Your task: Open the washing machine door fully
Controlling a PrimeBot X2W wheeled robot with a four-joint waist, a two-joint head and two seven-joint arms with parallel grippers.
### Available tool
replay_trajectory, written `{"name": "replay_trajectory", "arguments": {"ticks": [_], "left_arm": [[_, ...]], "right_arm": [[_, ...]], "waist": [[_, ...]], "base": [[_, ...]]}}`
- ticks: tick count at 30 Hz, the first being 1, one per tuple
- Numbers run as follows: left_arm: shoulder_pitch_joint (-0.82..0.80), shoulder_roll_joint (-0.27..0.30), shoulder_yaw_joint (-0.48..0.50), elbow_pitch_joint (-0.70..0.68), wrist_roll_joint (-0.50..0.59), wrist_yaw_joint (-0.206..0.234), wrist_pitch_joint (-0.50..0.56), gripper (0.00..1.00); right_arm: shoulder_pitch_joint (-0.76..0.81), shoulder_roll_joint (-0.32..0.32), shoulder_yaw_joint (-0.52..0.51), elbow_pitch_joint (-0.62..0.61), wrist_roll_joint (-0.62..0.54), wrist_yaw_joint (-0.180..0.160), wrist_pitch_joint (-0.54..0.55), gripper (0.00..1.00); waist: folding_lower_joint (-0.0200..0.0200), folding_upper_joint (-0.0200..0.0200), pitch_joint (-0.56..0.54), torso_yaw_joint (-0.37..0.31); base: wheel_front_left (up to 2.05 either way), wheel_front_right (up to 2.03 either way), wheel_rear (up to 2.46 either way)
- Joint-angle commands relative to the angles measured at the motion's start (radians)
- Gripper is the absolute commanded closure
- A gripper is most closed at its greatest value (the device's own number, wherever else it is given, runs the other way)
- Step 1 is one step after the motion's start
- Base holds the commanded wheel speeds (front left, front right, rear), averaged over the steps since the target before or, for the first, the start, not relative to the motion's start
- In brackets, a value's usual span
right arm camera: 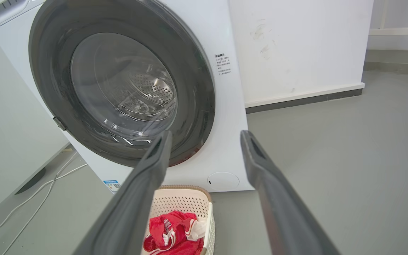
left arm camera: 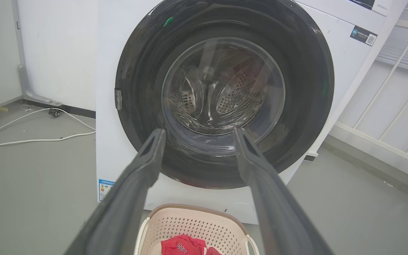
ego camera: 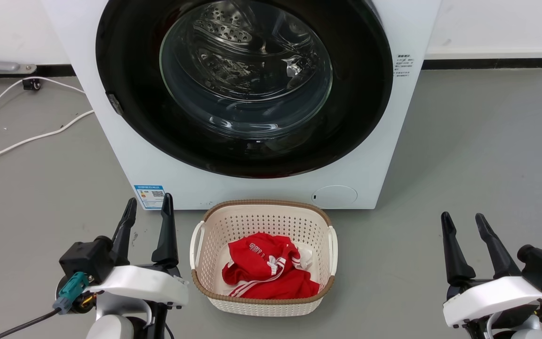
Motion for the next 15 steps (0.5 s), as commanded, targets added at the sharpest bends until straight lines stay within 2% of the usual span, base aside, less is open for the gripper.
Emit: {"name": "replay_trajectory", "arguments": {"ticks": [1, 15], "left_arm": [[-0.019, 0.007, -0.005, -0.009, 0.028, 0.005, -0.010, 0.00], [-0.021, 0.023, -0.025, -0.002, 0.144, 0.027, -0.042, 0.00]], "right_arm": [[0.000, -0.001, 0.000, -0.013, -0.026, 0.000, -0.002, 0.00], [0.010, -0.001, 0.002, -0.027, -0.138, 0.000, -0.011, 0.00]], "waist": [[-0.0001, 0.0000, 0.002, 0.000], [-0.0001, 0.0000, 0.006, 0.000]], "base": [[0.00, 0.00, 0.00], [0.00, 0.00, 0.00]]}}
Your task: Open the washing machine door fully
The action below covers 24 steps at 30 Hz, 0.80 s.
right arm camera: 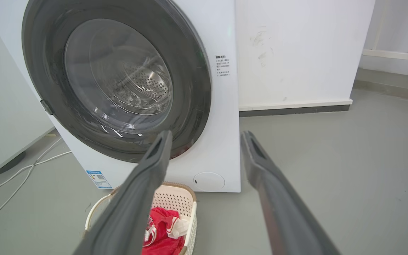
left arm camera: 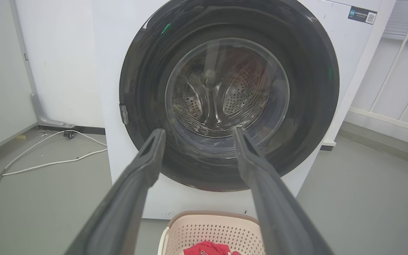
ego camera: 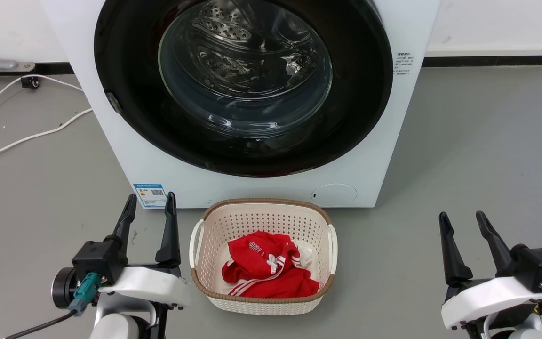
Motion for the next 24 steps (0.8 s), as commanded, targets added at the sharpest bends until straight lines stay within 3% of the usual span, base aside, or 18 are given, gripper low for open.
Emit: {"name": "replay_trajectory", "arguments": {"ticks": [1, 24], "left_arm": [[-0.015, 0.007, -0.005, -0.005, 0.027, 0.006, -0.011, 0.00], [0.004, -0.005, -0.008, 0.013, 0.172, 0.007, -0.055, 0.00]], "right_arm": [[0.008, -0.001, 0.002, -0.013, -0.026, 0.000, -0.007, 0.00], [0.011, -0.001, 0.002, -0.024, -0.171, 0.000, -0.028, 0.00]], "waist": [[-0.0001, 0.0000, 0.000, 0.001], [-0.0001, 0.0000, 0.001, 0.007]], "base": [[0.00, 0.00, 0.00], [0.00, 0.00, 0.00]]}}
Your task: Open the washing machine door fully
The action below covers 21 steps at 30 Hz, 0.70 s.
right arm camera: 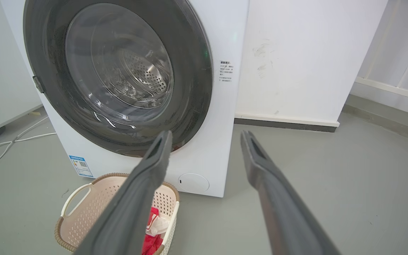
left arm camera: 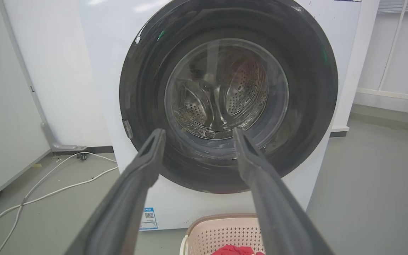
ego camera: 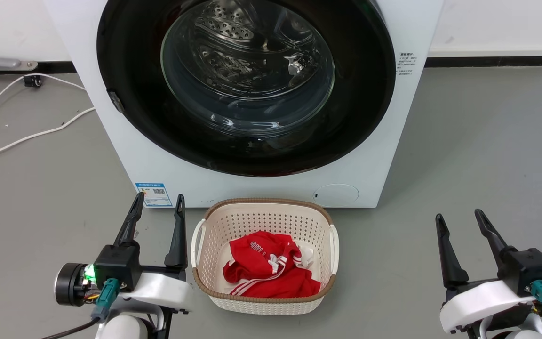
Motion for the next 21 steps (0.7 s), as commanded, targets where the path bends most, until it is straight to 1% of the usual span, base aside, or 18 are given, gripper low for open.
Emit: {"name": "replay_trajectory", "arguments": {"ticks": [1, 4, 21], "left_arm": [[0.003, 0.000, 0.003, -0.001, 0.018, -0.002, -0.009, 0.00], [0.005, -0.004, 0.003, 0.005, 0.036, -0.006, -0.014, 0.00], [0.005, -0.020, 0.020, 0.018, 0.044, -0.019, -0.014, 0.00]], "right_arm": [[0.002, -0.001, -0.001, -0.006, -0.021, 0.000, -0.007, 0.00], [0.004, -0.001, -0.003, -0.009, -0.037, 0.000, -0.008, 0.00], [-0.005, -0.001, -0.008, 0.009, -0.006, 0.000, -0.003, 0.00]], "waist": [[0.0000, 0.0000, 0.000, 0.001], [0.0000, 0.0000, -0.001, 0.002], [0.0000, 0.0000, 0.001, 0.003]], "base": [[0.00, 0.00, 0.00], [0.00, 0.00, 0.00], [0.00, 0.00, 0.00]]}}
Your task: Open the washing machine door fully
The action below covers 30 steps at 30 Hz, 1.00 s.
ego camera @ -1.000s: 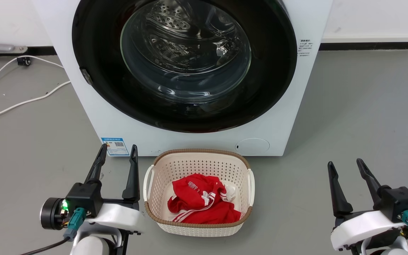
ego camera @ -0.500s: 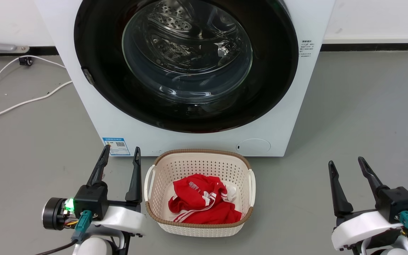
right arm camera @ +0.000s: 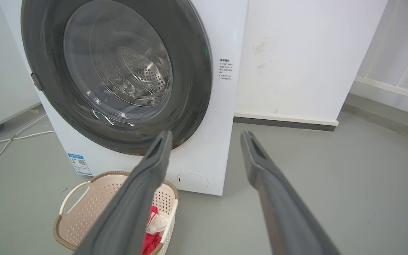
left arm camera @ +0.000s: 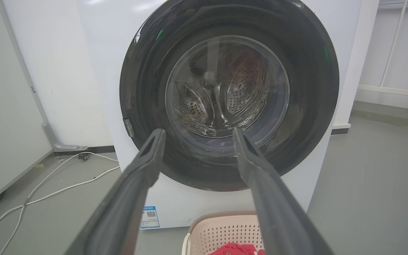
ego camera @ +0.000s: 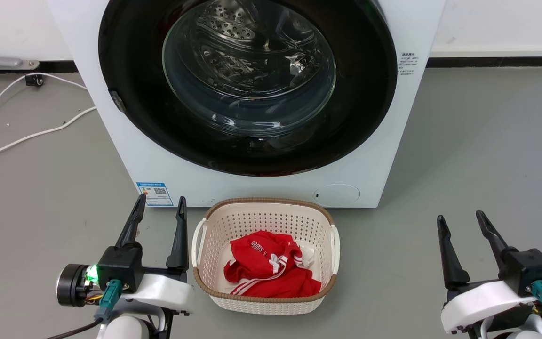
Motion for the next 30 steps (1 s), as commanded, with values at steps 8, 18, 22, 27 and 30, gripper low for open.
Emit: {"name": "replay_trajectory", "arguments": {"ticks": [8, 18, 22, 27, 30], "left_arm": [[0.005, -0.004, 0.004, 0.001, 0.017, -0.004, -0.003, 0.00], [0.006, -0.006, 0.013, 0.003, 0.017, -0.005, -0.003, 0.00], [0.009, -0.007, 0.014, 0.004, 0.018, -0.006, -0.003, 0.00], [0.007, -0.009, 0.016, 0.004, 0.013, -0.006, -0.003, 0.00], [0.005, -0.010, 0.018, 0.004, 0.010, -0.006, -0.003, 0.00]], "right_arm": [[-0.004, -0.001, 0.003, 0.008, 0.028, 0.000, 0.008, 1.00], [-0.016, 0.000, 0.022, 0.043, 0.363, 0.000, -0.026, 1.00], [-0.040, -0.001, 0.051, 0.073, 0.686, 0.000, -0.063, 1.00], [-0.087, -0.001, 0.073, 0.105, 1.083, 0.000, -0.105, 1.00], [-0.125, -0.001, 0.078, 0.110, 1.286, 0.000, -0.122, 1.00]], "waist": [[0.0000, 0.0000, 0.004, 0.000], [0.0000, 0.0000, 0.005, -0.002], [0.0000, 0.0000, 0.002, -0.002], [0.0000, 0.0000, 0.002, -0.002], [0.0000, 0.0000, 0.006, -0.002]], "base": [[0.00, 0.00, 0.00], [0.00, 0.00, 0.00], [0.00, 0.00, 0.00], [0.00, 0.00, 0.00], [0.00, 0.00, 0.00]]}}
